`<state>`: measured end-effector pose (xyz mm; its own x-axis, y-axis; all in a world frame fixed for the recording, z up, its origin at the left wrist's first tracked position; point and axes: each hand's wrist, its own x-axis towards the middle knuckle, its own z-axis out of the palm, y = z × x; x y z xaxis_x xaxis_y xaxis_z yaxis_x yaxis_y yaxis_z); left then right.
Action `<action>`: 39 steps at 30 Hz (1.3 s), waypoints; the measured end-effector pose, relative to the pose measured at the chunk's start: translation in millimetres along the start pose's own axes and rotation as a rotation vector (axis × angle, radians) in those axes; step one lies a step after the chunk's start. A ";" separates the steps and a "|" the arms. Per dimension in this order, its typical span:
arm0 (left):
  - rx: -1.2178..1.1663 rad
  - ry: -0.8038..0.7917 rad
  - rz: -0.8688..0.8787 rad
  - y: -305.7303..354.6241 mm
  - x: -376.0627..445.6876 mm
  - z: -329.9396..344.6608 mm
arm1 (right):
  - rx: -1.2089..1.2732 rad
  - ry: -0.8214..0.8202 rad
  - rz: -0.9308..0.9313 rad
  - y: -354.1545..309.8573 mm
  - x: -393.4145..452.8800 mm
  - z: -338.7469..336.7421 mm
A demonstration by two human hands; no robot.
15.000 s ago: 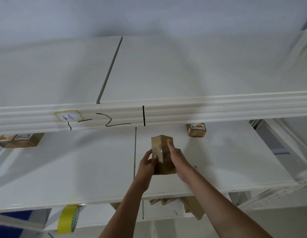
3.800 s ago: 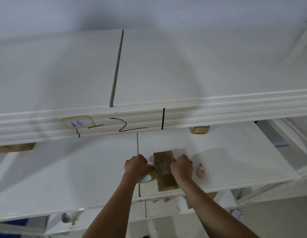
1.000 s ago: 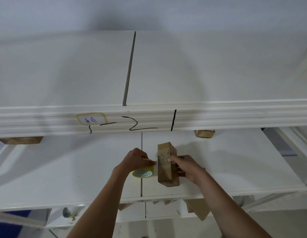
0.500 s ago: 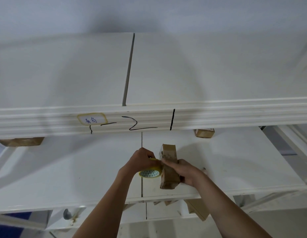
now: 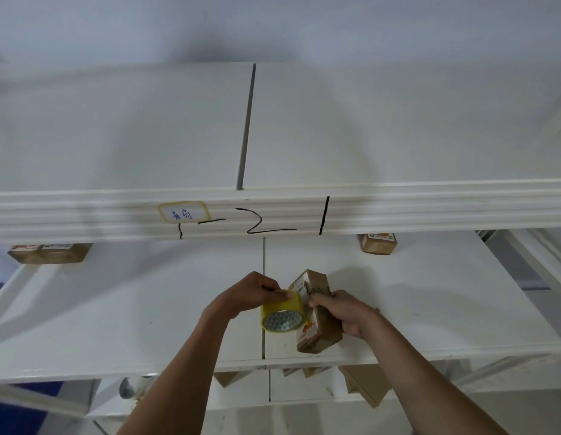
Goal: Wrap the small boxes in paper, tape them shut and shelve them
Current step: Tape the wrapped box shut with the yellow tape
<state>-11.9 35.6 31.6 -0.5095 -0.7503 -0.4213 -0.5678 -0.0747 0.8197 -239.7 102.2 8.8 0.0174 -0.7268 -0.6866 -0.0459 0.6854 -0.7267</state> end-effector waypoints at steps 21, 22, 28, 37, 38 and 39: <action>0.293 0.216 -0.041 -10.4 15.0 8.7 | 0.266 -0.148 -0.105 1.9 1.2 -6.5; 0.272 0.213 -0.042 -11.1 16.3 10.1 | 0.285 -0.160 -0.110 1.5 0.4 -6.4; 0.166 0.217 -0.031 -12.9 18.4 12.7 | 0.428 -0.174 -0.094 -1.4 -10.6 -4.0; 0.276 0.211 -0.043 -18.1 19.2 14.7 | 0.315 -0.159 -0.072 7.4 1.8 5.5; 0.286 0.211 -0.051 -19.8 19.4 15.9 | 0.297 -0.152 -0.071 7.0 2.0 5.1; 0.283 0.214 -0.059 -21.8 19.3 17.7 | 0.278 -0.131 -0.067 6.6 2.0 5.1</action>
<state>-20.8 34.3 -1.3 -0.3403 -0.8730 -0.3495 -0.7640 0.0400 0.6439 -234.9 105.5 2.5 0.1409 -0.7710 -0.6211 0.2345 0.6355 -0.7356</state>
